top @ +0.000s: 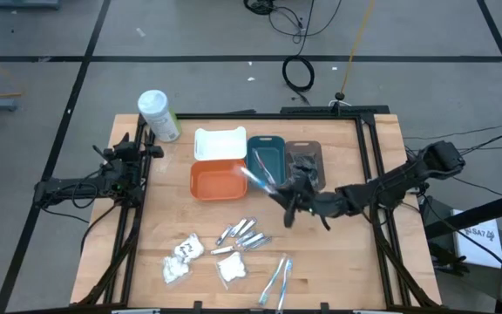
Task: Pick & Place Travel size toiletries
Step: Put the blue toothbrush into the dark green bin
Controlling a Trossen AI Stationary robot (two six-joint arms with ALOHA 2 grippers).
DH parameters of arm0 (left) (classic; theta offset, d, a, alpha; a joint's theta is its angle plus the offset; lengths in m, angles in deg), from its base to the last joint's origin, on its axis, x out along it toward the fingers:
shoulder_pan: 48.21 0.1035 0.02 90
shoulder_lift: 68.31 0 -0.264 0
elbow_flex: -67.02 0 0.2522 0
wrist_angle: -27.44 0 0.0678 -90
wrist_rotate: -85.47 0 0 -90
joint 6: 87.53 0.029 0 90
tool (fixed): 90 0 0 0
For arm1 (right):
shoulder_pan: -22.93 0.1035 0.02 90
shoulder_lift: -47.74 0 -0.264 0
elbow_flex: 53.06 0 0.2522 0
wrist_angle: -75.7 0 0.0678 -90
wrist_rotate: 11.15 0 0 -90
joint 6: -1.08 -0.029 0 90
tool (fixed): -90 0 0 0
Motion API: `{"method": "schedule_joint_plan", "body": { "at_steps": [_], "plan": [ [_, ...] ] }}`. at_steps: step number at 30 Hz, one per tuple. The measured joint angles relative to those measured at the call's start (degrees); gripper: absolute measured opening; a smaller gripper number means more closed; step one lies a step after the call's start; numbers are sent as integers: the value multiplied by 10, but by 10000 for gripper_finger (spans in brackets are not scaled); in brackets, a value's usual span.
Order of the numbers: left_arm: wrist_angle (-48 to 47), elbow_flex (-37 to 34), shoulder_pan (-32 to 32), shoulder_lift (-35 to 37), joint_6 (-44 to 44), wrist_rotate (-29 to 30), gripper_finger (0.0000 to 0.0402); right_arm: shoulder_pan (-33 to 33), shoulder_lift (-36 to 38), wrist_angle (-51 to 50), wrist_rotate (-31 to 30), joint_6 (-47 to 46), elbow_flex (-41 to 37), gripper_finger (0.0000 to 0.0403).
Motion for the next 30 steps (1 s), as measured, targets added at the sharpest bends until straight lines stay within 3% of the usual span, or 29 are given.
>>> {"method": "schedule_joint_plan", "body": {
  "at_steps": [5, 16, 30],
  "plan": [
    [0, 0, 0, 0, 0, 0, 285, -36, -33, 71, -27, 31, 0, 61],
    [0, 0, 0, 0, 0, 0, 285, -123, -70, 6, -59, 11, 0, 62],
    [0, 0, 0, 0, 0, 0, 285, -133, -69, -39, -68, 31, 0, 85]
  ]
}}
